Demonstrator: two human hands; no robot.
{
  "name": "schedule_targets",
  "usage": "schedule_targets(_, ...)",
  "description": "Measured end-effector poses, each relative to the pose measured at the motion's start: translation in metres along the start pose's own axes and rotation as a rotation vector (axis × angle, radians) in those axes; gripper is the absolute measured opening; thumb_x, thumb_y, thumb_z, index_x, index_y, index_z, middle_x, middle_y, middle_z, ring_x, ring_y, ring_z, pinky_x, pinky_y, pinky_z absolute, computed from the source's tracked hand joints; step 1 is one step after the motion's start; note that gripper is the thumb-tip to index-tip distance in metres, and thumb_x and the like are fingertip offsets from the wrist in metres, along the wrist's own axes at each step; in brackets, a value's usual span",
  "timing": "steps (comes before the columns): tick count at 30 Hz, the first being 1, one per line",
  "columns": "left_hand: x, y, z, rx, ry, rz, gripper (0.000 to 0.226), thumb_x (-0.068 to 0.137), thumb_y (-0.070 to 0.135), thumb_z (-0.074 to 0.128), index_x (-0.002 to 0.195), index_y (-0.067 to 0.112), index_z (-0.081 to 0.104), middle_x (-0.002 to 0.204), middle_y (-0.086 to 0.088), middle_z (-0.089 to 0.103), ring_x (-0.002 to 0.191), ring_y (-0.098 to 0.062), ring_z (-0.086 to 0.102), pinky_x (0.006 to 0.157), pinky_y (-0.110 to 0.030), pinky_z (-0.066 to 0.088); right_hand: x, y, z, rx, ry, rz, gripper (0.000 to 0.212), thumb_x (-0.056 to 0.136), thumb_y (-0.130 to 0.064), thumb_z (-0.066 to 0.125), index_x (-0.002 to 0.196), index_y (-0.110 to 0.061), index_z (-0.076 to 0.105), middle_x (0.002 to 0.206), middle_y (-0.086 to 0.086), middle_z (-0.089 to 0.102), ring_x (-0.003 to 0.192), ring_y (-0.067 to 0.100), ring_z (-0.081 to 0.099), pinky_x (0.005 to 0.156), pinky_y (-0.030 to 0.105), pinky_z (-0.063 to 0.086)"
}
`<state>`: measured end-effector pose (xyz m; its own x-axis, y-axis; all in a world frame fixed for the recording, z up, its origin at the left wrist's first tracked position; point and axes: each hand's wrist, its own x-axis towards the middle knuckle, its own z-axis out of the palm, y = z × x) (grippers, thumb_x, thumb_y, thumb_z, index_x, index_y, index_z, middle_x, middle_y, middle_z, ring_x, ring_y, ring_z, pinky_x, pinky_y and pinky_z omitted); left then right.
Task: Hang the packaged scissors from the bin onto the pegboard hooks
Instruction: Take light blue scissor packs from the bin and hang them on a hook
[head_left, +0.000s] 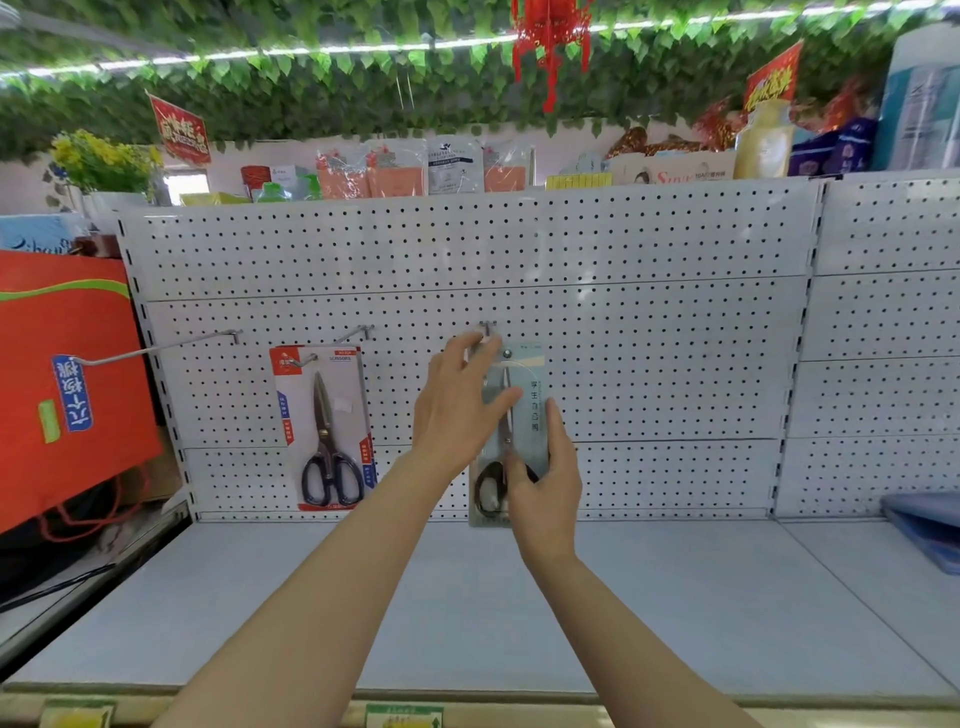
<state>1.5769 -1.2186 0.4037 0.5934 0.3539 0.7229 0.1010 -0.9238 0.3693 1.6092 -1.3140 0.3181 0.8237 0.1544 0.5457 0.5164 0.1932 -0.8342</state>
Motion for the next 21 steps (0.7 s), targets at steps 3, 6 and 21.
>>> schedule_targets(3,0.001,-0.005,0.007,0.016,-0.028,-0.032,0.067,0.09,0.04,0.067,0.149,0.027,0.038,0.149,0.011,0.032,0.132,-0.014,0.035,0.094,-0.035,0.048,0.001,0.009,0.003,-0.025,0.002,0.006,0.067,0.09,-0.016,0.059,0.147,-0.037,0.03,0.115,-0.029,0.046,0.11,-0.002,0.048,0.088,0.028,0.048)
schedule_targets(6,0.003,-0.01,0.011,0.024,-0.032,-0.045,0.068,0.089,0.037,0.069,0.149,0.027,0.038,0.149,0.01,0.032,0.131,-0.016,0.035,0.094,-0.034,0.048,0.005,0.014,0.005,-0.086,-0.019,0.008,0.068,0.09,-0.015,0.057,0.148,-0.037,0.028,0.118,-0.013,0.047,0.105,-0.002,0.048,0.084,0.027,0.048)
schedule_targets(21,-0.004,-0.009,0.005,0.146,-0.121,-0.022,0.078,0.092,0.044,0.063,0.156,0.03,0.02,0.163,0.011,0.017,0.143,-0.022,0.022,0.107,-0.039,0.042,0.013,0.027,-0.023,-0.317,-0.054,0.017,0.06,0.09,-0.019,0.059,0.146,-0.022,0.037,0.133,-0.001,0.045,0.119,0.012,0.048,0.088,0.027,0.042)
